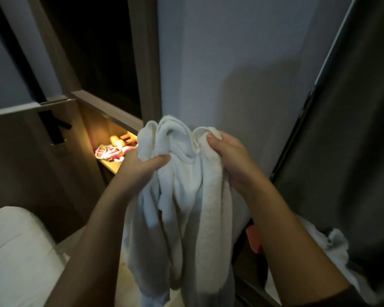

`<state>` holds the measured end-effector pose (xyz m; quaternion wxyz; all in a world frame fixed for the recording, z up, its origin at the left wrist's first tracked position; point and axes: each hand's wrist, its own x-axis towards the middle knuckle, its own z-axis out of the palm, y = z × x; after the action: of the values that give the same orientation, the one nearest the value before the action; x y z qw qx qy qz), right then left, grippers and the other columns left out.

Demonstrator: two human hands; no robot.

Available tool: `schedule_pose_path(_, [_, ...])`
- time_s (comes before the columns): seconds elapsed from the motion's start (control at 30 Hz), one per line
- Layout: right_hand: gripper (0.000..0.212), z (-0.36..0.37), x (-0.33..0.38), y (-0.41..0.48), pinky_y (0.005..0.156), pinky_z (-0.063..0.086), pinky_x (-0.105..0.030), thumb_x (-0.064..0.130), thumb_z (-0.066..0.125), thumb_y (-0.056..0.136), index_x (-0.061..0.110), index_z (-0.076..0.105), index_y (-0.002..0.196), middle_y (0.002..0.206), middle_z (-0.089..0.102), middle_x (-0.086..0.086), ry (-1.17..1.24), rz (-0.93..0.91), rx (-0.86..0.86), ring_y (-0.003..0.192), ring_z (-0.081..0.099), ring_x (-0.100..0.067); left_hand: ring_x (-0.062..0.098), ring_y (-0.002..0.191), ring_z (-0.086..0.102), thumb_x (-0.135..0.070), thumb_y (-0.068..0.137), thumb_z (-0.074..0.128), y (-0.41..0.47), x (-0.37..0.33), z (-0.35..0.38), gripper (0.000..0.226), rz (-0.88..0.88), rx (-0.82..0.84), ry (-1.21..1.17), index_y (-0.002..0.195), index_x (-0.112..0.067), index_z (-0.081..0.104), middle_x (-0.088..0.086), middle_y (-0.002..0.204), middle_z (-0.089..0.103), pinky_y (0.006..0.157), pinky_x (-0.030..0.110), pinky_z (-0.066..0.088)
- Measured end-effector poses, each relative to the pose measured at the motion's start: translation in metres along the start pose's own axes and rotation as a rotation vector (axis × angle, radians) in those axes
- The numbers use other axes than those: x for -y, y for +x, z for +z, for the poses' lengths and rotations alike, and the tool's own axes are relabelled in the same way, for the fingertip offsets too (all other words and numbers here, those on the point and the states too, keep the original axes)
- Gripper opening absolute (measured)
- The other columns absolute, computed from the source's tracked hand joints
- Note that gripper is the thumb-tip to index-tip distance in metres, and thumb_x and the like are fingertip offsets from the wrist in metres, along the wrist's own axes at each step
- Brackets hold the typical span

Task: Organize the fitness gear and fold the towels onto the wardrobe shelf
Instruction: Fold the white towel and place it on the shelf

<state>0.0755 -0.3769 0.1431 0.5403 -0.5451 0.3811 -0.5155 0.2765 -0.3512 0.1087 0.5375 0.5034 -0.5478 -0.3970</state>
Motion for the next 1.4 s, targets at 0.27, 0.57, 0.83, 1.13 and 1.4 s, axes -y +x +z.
schedule_pose_path(0.27, [0.017,0.083,-0.078,0.064,0.071,0.052,-0.027,0.019,0.053,0.099,0.017,0.070,0.097,0.082,0.073,0.005,-0.011,0.141,-0.006,0.078,0.068,-0.009,0.010,0.090,0.066,-0.029,0.086,0.073,0.039,0.066,-0.085,0.022,-0.169,-0.169,0.073,0.105,-0.025,0.063,-0.007,0.099,0.069,0.073,0.024,0.051])
schedule_pose_path(0.57, [0.039,0.140,-0.127,0.109,0.078,0.056,-0.036,0.043,0.059,0.077,0.018,0.071,0.105,0.096,0.075,-0.006,-0.026,0.301,0.030,0.092,0.071,-0.022,0.011,0.080,0.066,-0.017,0.084,0.076,0.048,0.124,-0.140,0.016,-0.322,-0.275,0.061,0.090,-0.023,0.062,-0.003,0.088,0.069,0.068,0.022,0.050])
schedule_pose_path(0.83, [0.033,0.179,-0.163,0.172,0.096,0.052,-0.047,0.034,0.052,0.098,0.018,0.063,0.124,0.113,0.069,-0.008,-0.093,0.390,0.185,0.107,0.066,-0.026,0.012,0.080,0.065,-0.019,0.081,0.078,0.085,0.164,-0.182,0.018,-0.377,-0.390,0.061,0.089,-0.023,0.062,-0.002,0.088,0.069,0.070,0.025,0.050])
schedule_pose_path(1.13, [0.021,0.226,-0.219,0.266,0.092,0.054,-0.047,0.034,0.053,0.098,0.024,0.069,0.108,0.100,0.075,-0.005,-0.033,0.506,0.251,0.098,0.070,-0.025,0.009,0.088,0.064,-0.063,0.061,0.078,0.169,0.198,-0.239,0.055,-0.415,-0.291,0.076,0.099,-0.027,0.061,-0.008,0.096,0.065,0.097,0.033,0.050])
schedule_pose_path(1.4, [0.022,0.259,-0.244,0.314,0.077,0.059,-0.036,0.031,0.052,0.099,0.021,0.069,0.109,0.098,0.076,-0.005,0.018,0.589,0.304,0.090,0.073,-0.022,-0.008,0.088,0.065,-0.027,0.082,0.077,0.235,0.219,-0.294,0.024,-0.376,-0.130,0.187,0.101,-0.034,0.065,-0.017,0.092,0.072,0.066,0.005,0.047])
